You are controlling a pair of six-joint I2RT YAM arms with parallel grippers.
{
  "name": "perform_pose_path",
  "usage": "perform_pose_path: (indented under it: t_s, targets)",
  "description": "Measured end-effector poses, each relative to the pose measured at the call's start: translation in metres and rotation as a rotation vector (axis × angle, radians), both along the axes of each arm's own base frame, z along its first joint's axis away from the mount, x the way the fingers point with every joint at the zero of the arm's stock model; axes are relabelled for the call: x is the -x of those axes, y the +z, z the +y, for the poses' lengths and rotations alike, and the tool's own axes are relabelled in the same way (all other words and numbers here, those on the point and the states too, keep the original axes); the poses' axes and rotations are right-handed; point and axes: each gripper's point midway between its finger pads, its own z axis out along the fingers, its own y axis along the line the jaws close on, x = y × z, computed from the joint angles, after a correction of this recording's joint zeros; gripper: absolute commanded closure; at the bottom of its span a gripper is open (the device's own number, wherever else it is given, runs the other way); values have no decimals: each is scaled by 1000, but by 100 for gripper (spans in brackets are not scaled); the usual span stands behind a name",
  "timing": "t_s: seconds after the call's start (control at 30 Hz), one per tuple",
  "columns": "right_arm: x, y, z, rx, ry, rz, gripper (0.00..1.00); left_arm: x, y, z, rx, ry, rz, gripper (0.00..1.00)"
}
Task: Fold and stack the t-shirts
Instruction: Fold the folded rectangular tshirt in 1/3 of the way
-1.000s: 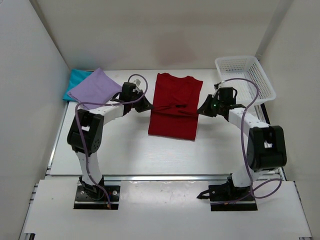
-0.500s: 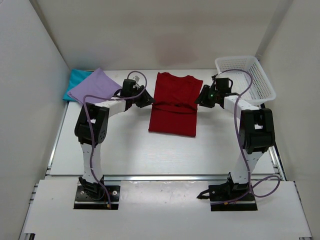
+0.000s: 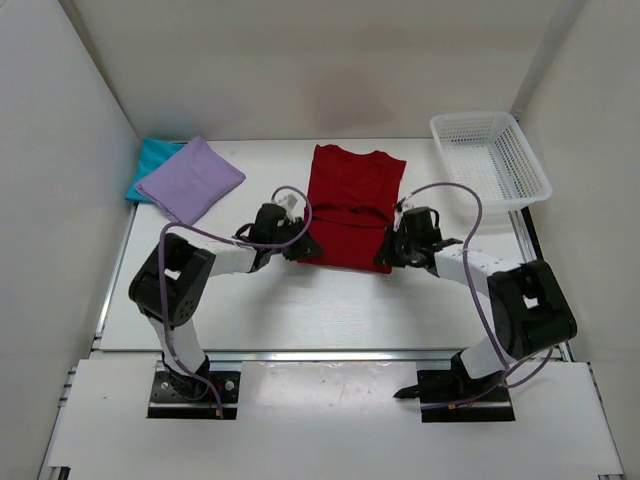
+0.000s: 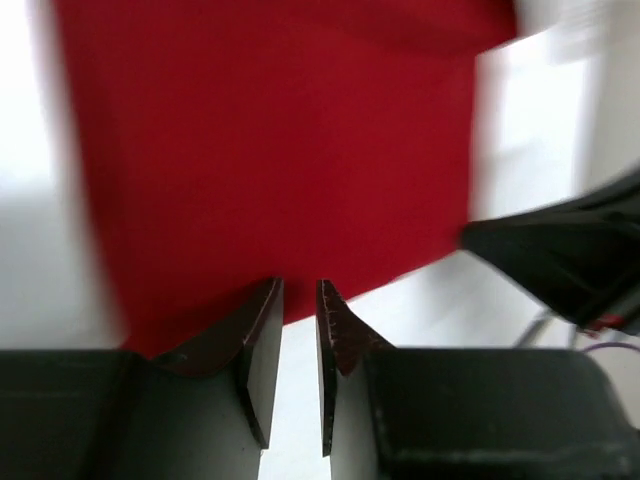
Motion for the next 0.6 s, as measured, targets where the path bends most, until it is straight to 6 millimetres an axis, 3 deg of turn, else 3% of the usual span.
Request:
perform_pose_path:
  t_s: [0.07, 0.1, 0.17, 0.3, 0.5, 0.6]
  targets:
    - [22, -29, -4, 22, 4, 82, 100, 18, -38, 12, -38, 10, 93, 70]
    - [30, -38, -5, 20, -1, 110, 100, 24, -46, 14, -17, 11, 118, 71]
    - [31, -39, -3, 2, -4, 92, 100, 24, -43, 19, -5, 23, 99, 71]
    - [39, -40, -3, -27, -14, 52, 100, 42, -44, 28, 7, 24, 80, 71]
    - [97, -39, 4, -10, 59, 62, 100, 99, -42, 41, -17, -23, 82, 68]
    - [108, -27, 2, 0, 63, 54, 100, 119, -34, 41, -37, -71, 75, 66]
